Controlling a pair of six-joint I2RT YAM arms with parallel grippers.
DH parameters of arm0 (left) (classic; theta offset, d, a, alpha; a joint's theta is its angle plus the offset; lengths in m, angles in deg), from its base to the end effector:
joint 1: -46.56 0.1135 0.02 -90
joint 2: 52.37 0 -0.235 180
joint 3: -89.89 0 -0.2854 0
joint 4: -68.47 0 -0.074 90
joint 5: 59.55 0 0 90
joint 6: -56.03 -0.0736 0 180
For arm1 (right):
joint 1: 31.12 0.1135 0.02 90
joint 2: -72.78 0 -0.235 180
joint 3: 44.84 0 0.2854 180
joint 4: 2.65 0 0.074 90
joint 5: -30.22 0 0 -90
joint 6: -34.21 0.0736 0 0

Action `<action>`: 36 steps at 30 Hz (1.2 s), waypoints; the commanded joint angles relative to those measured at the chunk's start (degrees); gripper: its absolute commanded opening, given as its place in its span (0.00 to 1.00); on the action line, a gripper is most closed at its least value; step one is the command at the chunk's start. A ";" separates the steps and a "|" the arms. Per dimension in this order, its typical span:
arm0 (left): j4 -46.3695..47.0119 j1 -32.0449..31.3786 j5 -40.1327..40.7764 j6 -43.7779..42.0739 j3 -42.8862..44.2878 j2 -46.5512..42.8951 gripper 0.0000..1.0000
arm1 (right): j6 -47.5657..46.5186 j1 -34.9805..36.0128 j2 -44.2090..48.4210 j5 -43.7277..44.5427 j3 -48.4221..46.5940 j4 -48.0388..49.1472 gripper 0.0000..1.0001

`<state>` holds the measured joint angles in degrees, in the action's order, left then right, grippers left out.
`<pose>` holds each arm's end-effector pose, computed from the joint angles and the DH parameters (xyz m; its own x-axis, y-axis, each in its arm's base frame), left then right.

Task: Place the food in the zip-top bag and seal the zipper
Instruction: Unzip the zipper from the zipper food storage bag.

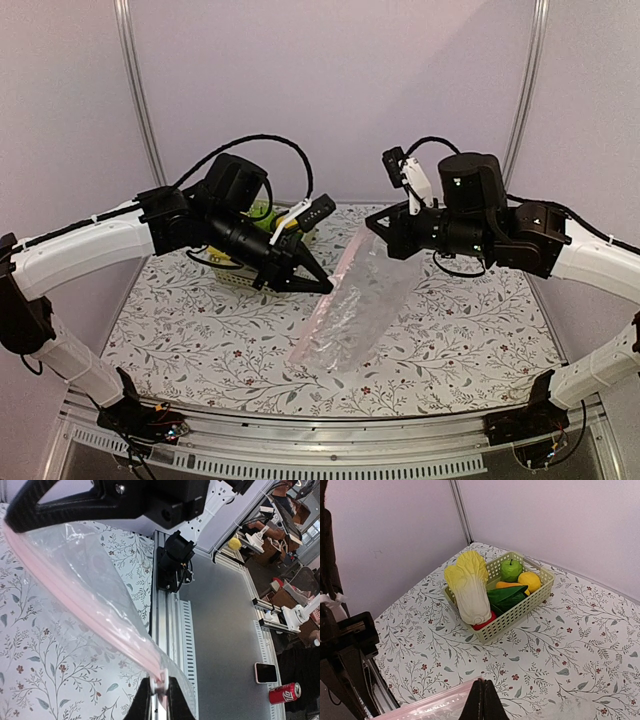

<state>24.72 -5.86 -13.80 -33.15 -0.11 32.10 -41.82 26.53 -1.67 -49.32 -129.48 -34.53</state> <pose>0.1916 -0.3333 0.2965 -0.3902 0.4902 -0.7794 0.8965 0.0094 -0.4429 0.2114 0.3087 0.3363 -0.3707 -0.1416 -0.9179 -0.6708 0.7243 0.1592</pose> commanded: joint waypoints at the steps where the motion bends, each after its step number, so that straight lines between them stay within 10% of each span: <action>1: -2.77 -0.75 -3.11 -0.73 0.70 0.27 0.00 | 2.46 -3.00 -0.52 7.61 -1.81 0.01 0.00; 36: -3.66 -1.19 -3.56 -1.30 0.97 0.66 0.00 | 4.48 -11.85 4.64 8.11 -1.41 -1.18 0.00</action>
<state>24.26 -5.88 -14.15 -33.15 -0.11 32.12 -37.73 16.50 1.15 -46.31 -129.77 -35.43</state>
